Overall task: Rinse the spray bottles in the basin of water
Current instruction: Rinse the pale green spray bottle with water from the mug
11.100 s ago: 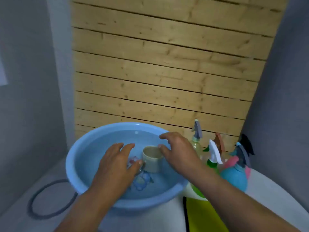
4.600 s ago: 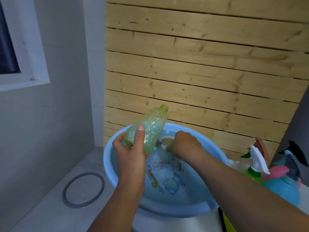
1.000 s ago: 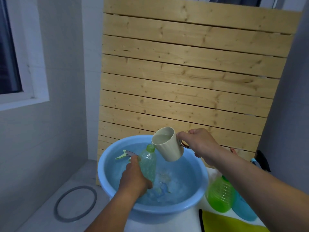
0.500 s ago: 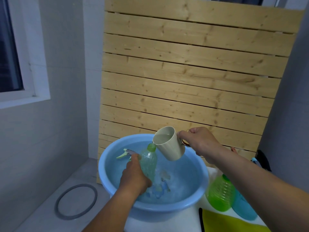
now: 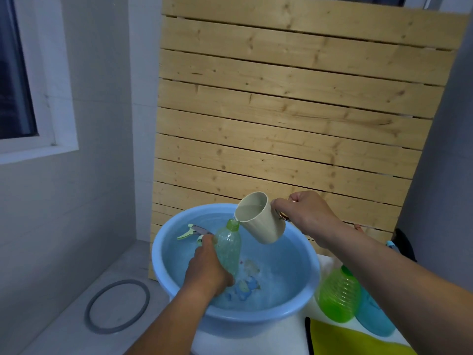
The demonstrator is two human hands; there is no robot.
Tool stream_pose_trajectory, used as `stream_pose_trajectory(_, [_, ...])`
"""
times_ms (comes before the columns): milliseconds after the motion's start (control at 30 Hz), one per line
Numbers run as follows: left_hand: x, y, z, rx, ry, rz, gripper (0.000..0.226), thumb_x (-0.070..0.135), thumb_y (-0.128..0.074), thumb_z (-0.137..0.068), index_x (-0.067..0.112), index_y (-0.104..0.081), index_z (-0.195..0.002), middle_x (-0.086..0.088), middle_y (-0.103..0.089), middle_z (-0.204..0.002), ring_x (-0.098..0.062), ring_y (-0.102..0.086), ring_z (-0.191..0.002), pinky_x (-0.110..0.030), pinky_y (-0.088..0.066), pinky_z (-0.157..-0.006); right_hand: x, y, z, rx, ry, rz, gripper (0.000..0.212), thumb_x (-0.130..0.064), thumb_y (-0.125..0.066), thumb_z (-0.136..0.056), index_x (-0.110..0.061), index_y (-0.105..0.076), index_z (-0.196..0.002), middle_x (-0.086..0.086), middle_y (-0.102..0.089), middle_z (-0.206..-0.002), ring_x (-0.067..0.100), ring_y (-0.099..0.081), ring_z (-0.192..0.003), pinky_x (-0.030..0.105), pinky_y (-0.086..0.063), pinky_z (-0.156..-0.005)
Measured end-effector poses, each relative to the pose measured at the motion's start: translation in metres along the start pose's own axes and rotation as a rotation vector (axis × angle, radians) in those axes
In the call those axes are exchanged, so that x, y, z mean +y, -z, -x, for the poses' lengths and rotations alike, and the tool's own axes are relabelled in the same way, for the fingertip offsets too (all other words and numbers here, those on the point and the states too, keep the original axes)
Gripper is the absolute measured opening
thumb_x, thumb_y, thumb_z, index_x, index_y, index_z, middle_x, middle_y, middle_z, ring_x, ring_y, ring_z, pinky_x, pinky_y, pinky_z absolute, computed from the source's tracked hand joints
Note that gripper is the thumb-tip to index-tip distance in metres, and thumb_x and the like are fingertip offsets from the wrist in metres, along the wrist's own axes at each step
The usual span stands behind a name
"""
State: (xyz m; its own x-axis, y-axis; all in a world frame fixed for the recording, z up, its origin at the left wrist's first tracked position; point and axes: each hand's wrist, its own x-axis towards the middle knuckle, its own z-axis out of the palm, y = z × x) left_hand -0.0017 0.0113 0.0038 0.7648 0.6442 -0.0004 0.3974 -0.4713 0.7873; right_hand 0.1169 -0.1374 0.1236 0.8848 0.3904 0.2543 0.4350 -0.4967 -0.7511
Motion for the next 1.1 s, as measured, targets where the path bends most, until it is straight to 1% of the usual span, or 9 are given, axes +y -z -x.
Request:
stream_pose_trajectory(200, [-0.001,-0.0013,-0.0003,0.007,0.003,-0.004,0.088,0.014,-0.079,-0.06,0.024,-0.029,-0.132,-0.004,-0.055,-0.118,-0.031,-0.059,-0.104,-0.041,-0.052,-0.083,-0.0016,0.0002,0.0004,0.002,0.004,0.035,0.043,-0.036,-0.066,-0.069,-0.02,-0.04,-0.039,-0.012,-0.027,-0.035,0.017,-0.025,-0.049,0.026,-0.023,-0.049])
stream_pose_trajectory(367, [-0.0016,-0.0022,-0.0014,-0.008,0.011,0.01,0.091,0.015,-0.081,-0.059,0.025,-0.028,-0.132,-0.005,-0.054,-0.117,-0.03,-0.059,-0.103,-0.04,-0.053,-0.082,-0.0013,0.0003,0.0008,0.003,0.01,0.05,0.04,-0.037,-0.066,-0.069,-0.019,-0.039,-0.047,-0.011,-0.029,-0.039,0.017,-0.027,-0.051,0.026,-0.024,-0.05])
stream_pose_trajectory(600, [-0.0025,-0.0017,-0.0025,-0.024,0.014,0.014,0.086,0.016,-0.081,-0.057,0.025,-0.031,-0.127,-0.006,-0.054,-0.116,-0.032,-0.059,-0.104,-0.042,-0.053,-0.086,-0.0036,0.001,0.0028,0.016,0.008,0.095,0.043,-0.037,-0.066,-0.07,-0.019,-0.039,-0.041,-0.011,-0.031,-0.036,0.017,-0.029,-0.048,0.026,-0.026,-0.049])
stream_pose_trajectory(700, [-0.0036,-0.0023,-0.0031,-0.024,0.016,0.021,0.087,0.015,-0.081,-0.056,0.025,-0.031,-0.127,-0.006,-0.053,-0.117,-0.032,-0.058,-0.105,-0.041,-0.052,-0.085,-0.0032,0.0012,0.003,0.014,0.018,0.095,0.043,-0.037,-0.066,-0.07,-0.019,-0.039,-0.041,-0.011,-0.03,-0.037,0.017,-0.029,-0.049,0.026,-0.025,-0.05])
stream_pose_trajectory(900, [-0.0043,-0.0036,-0.0044,-0.013,0.001,0.018,0.086,0.017,-0.081,-0.056,0.025,-0.031,-0.126,-0.005,-0.055,-0.116,-0.03,-0.059,-0.105,-0.044,-0.053,-0.087,-0.0045,0.002,0.0027,0.009,0.014,0.126,0.04,-0.037,-0.065,-0.072,-0.023,-0.046,-0.039,-0.012,-0.031,-0.032,0.016,-0.029,-0.047,0.026,-0.024,-0.048])
stream_pose_trajectory(1000, [-0.0044,-0.0042,-0.0039,-0.008,0.0,0.014,0.083,0.018,-0.08,-0.057,0.024,-0.031,-0.125,-0.005,-0.055,-0.115,-0.03,-0.059,-0.104,-0.044,-0.053,-0.087,-0.0058,0.0024,0.0033,0.015,0.016,0.13,0.042,-0.036,-0.065,-0.073,-0.017,-0.041,-0.043,-0.011,-0.031,-0.032,0.017,-0.029,-0.046,0.026,-0.025,-0.048])
stream_pose_trajectory(1100, [-0.0048,-0.004,-0.0036,-0.002,0.0,0.0,0.083,0.018,-0.079,-0.058,0.024,-0.031,-0.125,-0.005,-0.054,-0.115,-0.03,-0.059,-0.105,-0.043,-0.052,-0.088,-0.0076,0.0028,0.0048,0.016,0.02,0.135,0.042,-0.034,-0.066,-0.072,-0.017,-0.039,-0.046,-0.011,-0.031,-0.032,0.017,-0.029,-0.047,0.026,-0.024,-0.048])
